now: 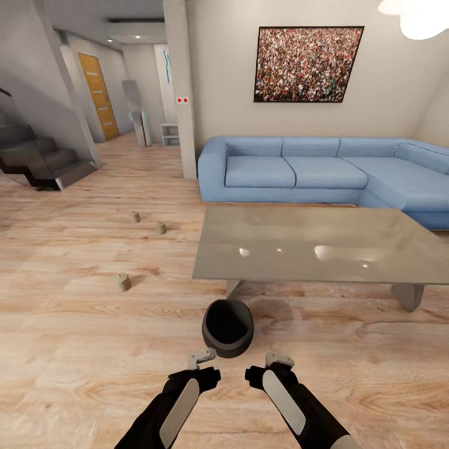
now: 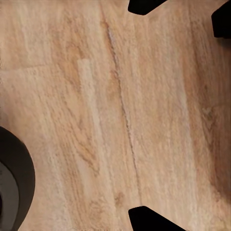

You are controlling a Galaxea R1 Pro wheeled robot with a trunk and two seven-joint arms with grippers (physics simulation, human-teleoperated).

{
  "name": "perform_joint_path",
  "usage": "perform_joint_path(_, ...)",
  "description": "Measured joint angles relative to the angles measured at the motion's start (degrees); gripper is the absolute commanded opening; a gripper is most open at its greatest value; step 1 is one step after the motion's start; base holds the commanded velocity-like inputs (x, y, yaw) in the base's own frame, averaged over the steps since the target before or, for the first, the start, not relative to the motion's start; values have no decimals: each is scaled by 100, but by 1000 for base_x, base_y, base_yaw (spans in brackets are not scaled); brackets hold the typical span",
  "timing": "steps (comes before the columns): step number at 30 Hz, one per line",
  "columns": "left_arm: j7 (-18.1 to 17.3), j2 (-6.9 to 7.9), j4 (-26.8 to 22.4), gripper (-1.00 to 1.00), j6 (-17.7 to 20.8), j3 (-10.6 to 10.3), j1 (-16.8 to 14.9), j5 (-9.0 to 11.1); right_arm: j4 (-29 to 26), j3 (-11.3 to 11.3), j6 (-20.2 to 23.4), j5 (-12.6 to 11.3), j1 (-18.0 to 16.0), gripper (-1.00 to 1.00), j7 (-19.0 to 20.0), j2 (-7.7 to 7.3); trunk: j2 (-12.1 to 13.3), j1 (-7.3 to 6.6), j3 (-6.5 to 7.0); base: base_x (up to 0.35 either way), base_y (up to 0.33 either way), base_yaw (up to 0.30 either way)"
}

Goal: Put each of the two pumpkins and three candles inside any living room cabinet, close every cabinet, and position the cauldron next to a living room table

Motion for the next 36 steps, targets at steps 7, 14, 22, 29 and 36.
perform_joint_path(7,-10,0,21,100,21,373,-3,1,0,-8,6,-2,0,100,-3,0,281,-154,126,0,0,0)
perform_joint_path(14,-70,208,703,100,295,1031,-80,-5,-42,30,65,-5,25,100,-50,-53,562,-307,251,0,0,0)
perform_joint_path(22,-79,454,1919,100,-440,1109,-97,-74,44,51,49,-5,120,100,-53,-125,764,-418,341,0,0,0)
perform_joint_path(29,-75,613,2658,100,-1267,1084,-97,-76,485,48,-599,-25,439,100,-12,-347,764,-418,341,0,0,0)
perform_joint_path(36,-80,620,2942,100,-1781,1054,-97,-39,1008,46,-1125,-49,472,100,-9,-319,763,-418,341,0,0,53)
